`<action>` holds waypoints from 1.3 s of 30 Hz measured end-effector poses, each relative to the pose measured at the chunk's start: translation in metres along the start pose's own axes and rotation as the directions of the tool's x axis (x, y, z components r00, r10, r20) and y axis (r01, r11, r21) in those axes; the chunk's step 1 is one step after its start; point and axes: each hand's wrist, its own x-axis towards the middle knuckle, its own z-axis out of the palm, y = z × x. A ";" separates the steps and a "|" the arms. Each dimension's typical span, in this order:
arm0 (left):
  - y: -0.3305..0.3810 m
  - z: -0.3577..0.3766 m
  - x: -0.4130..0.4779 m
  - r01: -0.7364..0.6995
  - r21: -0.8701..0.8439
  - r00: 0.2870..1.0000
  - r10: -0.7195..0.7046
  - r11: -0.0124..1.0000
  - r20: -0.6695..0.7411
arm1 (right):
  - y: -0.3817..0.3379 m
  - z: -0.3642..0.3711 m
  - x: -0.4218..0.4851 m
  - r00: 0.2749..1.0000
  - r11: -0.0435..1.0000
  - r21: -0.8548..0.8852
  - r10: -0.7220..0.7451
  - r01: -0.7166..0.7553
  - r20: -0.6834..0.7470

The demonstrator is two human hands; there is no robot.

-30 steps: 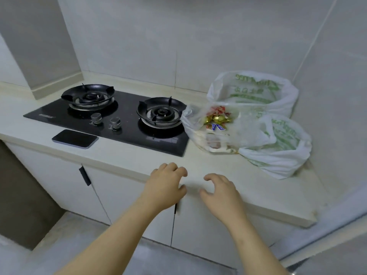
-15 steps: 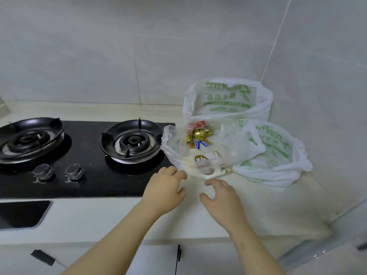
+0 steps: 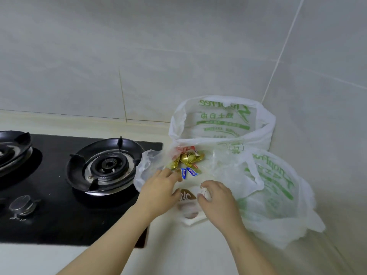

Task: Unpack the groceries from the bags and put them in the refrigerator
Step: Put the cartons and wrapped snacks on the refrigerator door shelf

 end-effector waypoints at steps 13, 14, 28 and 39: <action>-0.005 0.036 0.067 -0.004 0.170 0.991 -0.020 0.985 0.135 | 0.040 -0.004 0.088 0.979 0.989 0.075 -0.140 0.130 0.148; -0.006 0.036 0.073 -0.064 0.204 0.989 0.035 0.977 0.140 | 0.039 -0.004 0.095 0.978 0.987 0.073 -0.152 0.143 0.141; -0.065 0.045 0.142 -0.126 0.512 0.985 0.046 0.849 0.166 | 0.026 0.026 0.189 0.882 0.839 -0.288 -0.398 0.461 0.254; -0.083 0.073 0.166 0.059 0.202 0.927 -0.129 0.978 0.352 | 0.045 0.054 0.228 0.855 0.899 -0.266 -0.187 0.347 0.484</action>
